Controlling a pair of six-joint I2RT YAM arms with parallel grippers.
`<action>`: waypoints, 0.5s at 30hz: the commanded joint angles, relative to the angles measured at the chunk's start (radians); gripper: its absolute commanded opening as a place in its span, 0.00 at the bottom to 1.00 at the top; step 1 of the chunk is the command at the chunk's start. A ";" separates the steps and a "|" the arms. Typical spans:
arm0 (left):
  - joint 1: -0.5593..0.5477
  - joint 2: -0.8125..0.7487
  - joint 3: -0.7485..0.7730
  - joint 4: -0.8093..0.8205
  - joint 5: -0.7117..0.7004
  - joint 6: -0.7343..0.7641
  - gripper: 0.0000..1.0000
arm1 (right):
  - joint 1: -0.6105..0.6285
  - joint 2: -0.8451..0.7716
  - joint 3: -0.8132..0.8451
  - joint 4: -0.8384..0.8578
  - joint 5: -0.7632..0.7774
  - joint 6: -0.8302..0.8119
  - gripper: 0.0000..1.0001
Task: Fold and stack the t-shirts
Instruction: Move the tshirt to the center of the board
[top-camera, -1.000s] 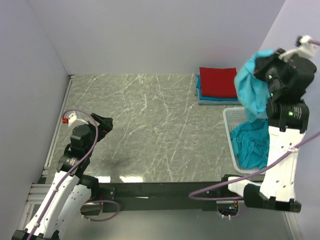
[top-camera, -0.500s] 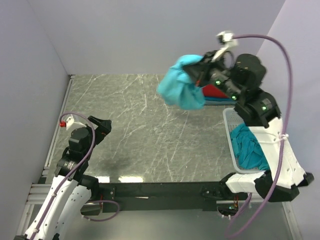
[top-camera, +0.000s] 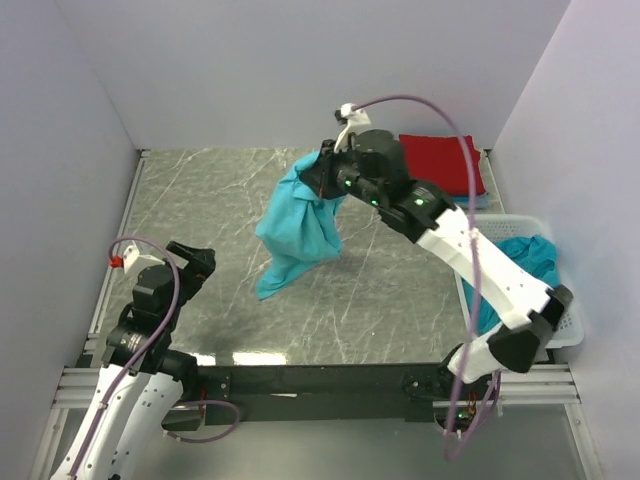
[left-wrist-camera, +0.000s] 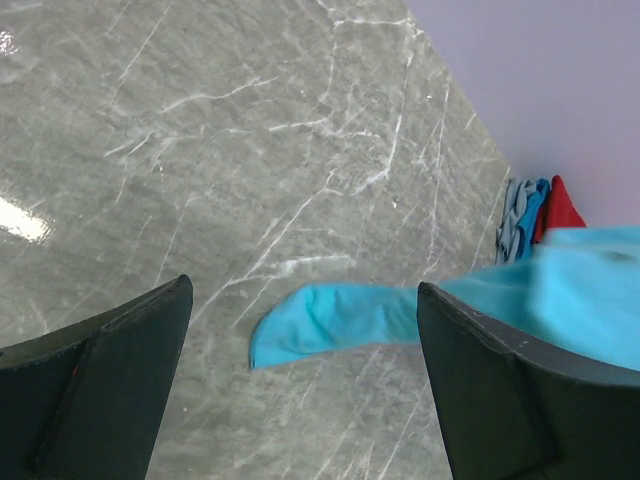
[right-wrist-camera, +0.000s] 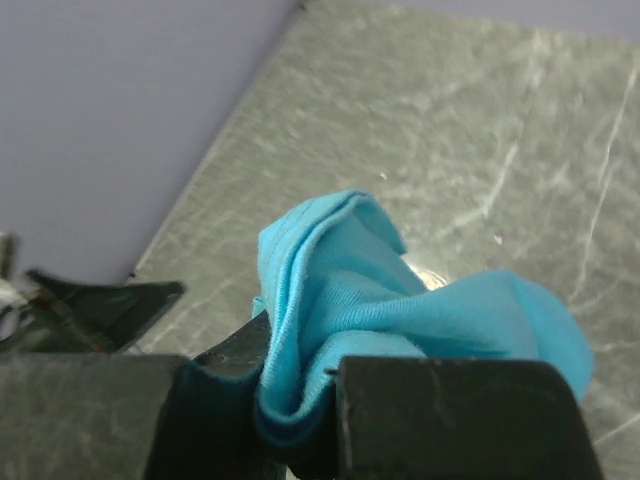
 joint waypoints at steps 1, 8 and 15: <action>0.004 0.020 0.020 -0.007 0.002 -0.019 1.00 | -0.077 0.083 -0.024 0.052 0.031 0.099 0.01; 0.004 0.126 -0.026 0.126 0.183 0.043 0.99 | -0.329 0.330 -0.011 0.034 0.003 0.179 0.23; 0.001 0.325 -0.127 0.361 0.448 0.097 0.99 | -0.383 0.336 -0.085 0.027 0.080 0.146 0.76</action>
